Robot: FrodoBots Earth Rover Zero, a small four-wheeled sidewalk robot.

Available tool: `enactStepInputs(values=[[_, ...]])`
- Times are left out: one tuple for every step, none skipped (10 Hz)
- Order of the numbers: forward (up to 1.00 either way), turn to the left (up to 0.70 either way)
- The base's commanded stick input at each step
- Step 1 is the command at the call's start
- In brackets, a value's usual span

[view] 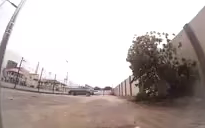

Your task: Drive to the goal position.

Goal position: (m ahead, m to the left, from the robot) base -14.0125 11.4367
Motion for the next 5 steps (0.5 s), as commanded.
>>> enactStepInputs(values=[[0.05,0.05],[0.05,0.05],[0.05,0.05],[0.05,0.05],[0.05,0.05]])
